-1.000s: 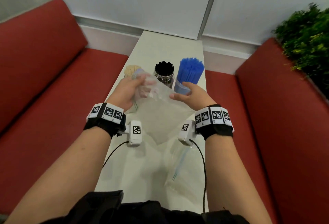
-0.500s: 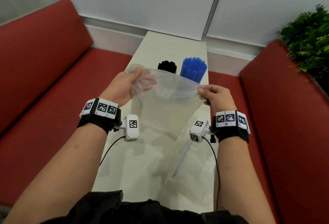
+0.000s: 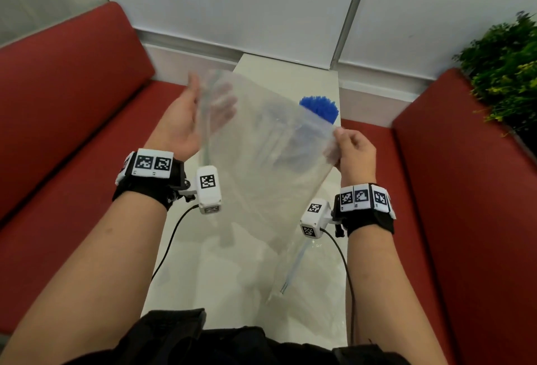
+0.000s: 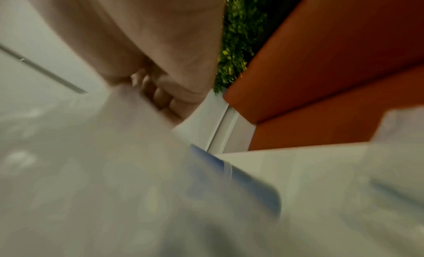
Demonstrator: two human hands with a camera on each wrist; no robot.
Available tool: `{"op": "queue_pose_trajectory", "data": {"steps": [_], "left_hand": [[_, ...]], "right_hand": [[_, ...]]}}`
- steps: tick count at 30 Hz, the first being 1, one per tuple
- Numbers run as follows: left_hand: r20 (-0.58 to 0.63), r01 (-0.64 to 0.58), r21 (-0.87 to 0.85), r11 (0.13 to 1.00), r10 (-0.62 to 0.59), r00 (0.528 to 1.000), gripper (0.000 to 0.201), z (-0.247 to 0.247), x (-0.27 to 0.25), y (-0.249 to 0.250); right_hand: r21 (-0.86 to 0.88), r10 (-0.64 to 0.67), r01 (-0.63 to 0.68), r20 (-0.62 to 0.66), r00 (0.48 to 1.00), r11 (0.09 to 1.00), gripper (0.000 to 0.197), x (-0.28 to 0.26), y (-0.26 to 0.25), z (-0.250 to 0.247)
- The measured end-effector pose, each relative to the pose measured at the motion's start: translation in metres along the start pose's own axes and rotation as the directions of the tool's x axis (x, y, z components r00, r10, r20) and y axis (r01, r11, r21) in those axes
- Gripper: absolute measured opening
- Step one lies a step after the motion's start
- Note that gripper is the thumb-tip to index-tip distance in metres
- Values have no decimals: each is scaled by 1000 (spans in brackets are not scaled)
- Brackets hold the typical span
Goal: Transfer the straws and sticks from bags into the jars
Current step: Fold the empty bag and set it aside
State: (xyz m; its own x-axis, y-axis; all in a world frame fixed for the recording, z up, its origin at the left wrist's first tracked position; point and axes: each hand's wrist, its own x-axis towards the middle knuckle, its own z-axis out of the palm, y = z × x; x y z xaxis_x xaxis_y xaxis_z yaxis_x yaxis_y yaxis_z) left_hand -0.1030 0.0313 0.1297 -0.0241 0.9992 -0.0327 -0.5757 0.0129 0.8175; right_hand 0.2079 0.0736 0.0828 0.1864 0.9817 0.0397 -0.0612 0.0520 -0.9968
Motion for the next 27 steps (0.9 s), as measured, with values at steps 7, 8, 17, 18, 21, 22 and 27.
{"op": "queue_pose_trajectory", "data": {"steps": [7,8,17,18,21,22,27], "left_hand": [[59,233,651,722,-354,933,32,-10,-8,-31],[-13,246,623,743,-305,952,19,-9,-6,-37],[-199,20,-172,985,-54,979,24,-8,-4,-15],[-188,12,-152,988,-41,981,25,-9,-6,-12],[-147,136,242,961,-102,984,62,-10,-11,-13],[-165,198,394,897,-143,976,78,-9,-13,-15],[-126,141,708,692,-73,989,62,-3,-17,-35]], "right_hand": [[213,193,-149,-202,960,966,21,2,1,0],[220,227,-190,-159,961,957,26,1,2,1],[-353,558,-437,419,717,827,26,-21,29,13],[-291,508,-420,394,766,859,14,-21,29,14],[-95,357,-346,339,870,934,12,-18,17,18],[-59,319,-319,338,885,946,10,-18,9,20],[48,173,-202,349,921,978,37,-25,-16,33]]}}
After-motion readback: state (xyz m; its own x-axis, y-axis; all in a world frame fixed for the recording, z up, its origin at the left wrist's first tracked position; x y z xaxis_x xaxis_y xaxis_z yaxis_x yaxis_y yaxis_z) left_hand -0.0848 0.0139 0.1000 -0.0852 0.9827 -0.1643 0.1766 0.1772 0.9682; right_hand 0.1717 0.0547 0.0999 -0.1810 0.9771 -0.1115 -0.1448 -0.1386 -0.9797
